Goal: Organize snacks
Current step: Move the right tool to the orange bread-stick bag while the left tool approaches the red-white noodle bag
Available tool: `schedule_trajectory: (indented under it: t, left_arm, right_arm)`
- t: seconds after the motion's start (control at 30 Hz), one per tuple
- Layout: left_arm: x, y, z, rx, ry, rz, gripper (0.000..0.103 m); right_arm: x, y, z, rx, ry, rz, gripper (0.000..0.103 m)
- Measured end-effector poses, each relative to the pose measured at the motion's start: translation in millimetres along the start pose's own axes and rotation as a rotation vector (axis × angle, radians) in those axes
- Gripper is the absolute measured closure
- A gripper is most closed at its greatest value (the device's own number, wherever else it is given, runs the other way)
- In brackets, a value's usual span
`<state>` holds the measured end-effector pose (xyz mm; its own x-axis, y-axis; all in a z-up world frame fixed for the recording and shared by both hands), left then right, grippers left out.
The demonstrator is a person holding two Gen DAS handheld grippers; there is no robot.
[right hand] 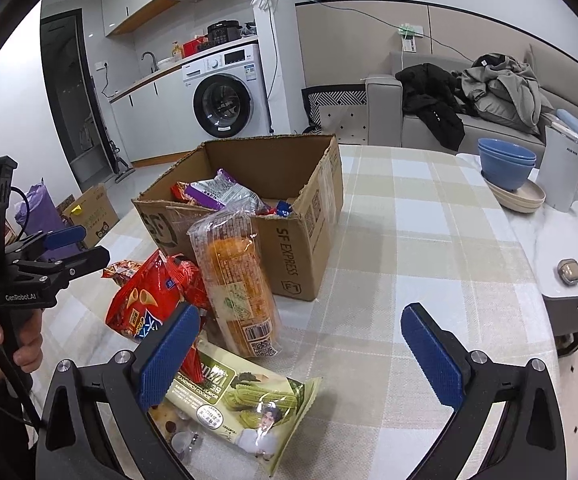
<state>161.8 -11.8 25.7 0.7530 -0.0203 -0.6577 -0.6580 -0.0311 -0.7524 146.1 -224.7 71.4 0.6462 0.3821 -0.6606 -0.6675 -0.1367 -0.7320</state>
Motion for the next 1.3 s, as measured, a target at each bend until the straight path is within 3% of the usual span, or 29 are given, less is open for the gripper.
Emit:
schedule_trajectory:
  t: [1.07, 1.17, 1.3]
  left_arm:
    - [23.4, 6.2, 10.6, -0.018, 0.020, 0.056, 0.001]
    - [23.6, 6.3, 10.7, -0.019, 0.021, 0.058, 0.001]
    - [23.6, 7.1, 10.5, -0.020, 0.022, 0.062, 0.001]
  right_arm:
    - [61.9, 9.1, 22.5, -0.003, 0.024, 0.081, 0.001]
    - [65.5, 8.7, 22.7, -0.004, 0.021, 0.088, 0.005]
    - [73.1, 9.5, 23.5, -0.004, 0.000, 0.113, 0.023]
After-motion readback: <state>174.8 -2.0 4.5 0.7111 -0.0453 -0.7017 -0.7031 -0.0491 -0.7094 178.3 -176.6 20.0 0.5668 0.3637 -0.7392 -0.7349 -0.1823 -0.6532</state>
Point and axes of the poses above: each gripper's, at about its wrist camera, not at the fingertips, and x roughly the way its jaws point, z to its left, y to its underside, the point moved 1 cm from there along x, roughly the way its jaws point, and after that the axes turned 2 degrees about x, right-handed, at the moved point
